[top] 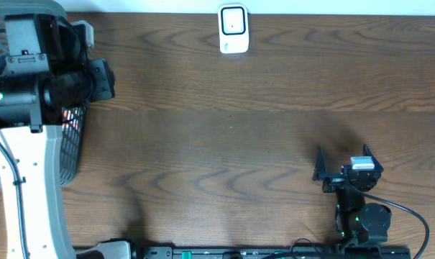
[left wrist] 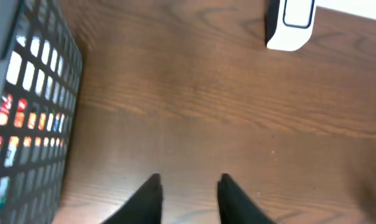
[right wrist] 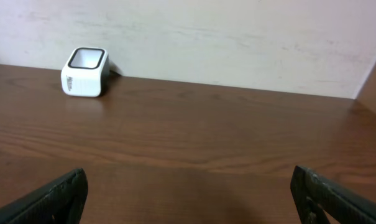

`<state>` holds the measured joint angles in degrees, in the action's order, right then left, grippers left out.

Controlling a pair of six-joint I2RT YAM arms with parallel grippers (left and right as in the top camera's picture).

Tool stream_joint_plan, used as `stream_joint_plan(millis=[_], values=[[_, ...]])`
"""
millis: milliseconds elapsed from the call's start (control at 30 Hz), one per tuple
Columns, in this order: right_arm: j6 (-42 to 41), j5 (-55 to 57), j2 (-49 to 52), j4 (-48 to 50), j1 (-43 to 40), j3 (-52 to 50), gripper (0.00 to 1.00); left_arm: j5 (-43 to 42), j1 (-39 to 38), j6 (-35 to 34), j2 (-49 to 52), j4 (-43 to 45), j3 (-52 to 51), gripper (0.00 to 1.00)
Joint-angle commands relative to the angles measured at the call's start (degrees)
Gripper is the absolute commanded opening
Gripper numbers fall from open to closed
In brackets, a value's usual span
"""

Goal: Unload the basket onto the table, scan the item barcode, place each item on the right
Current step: 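Raise the left gripper and move it over the grey basket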

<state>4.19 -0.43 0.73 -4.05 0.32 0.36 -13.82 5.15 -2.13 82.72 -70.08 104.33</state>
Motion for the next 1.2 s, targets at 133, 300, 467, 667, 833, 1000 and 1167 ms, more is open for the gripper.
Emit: stream_joint_plan(millis=[133,300,467,667,833,1000,1167], values=[[0.6,-0.3,-0.1,-0.2,0.2,0.0,0.99,11.5,0.3,-11.0,-6.9,4.8,1.2,0.08],[0.6,-0.3,-0.1,-0.2,0.2,-0.1,0.99,23.0,0.3,-16.2,-11.1,8.6,1.7,0.07],[0.6,-0.3,-0.1,-0.3,0.2,0.0,0.99,35.1,0.3,-16.2,-13.4,14.8,2.8,0.07],[0.6,-0.3,-0.1,-0.2,0.2,0.0,0.99,52.7,0.3,-16.0,-14.7,22.9,2.8,0.07],[0.6,-0.3,-0.1,-0.2,0.2,0.0,0.99,65.1,0.3,-10.7,-14.2,27.8,2.8,0.07],[0.6,-0.3,-0.1,-0.3,0.2,-0.1,0.99,67.3,0.3,-9.6,-12.8,28.6,2.8,0.07],[0.6,-0.3,-0.1,-0.2,0.2,0.0,0.99,62.9,0.3,-5.4,-9.6,27.8,2.8,0.07]])
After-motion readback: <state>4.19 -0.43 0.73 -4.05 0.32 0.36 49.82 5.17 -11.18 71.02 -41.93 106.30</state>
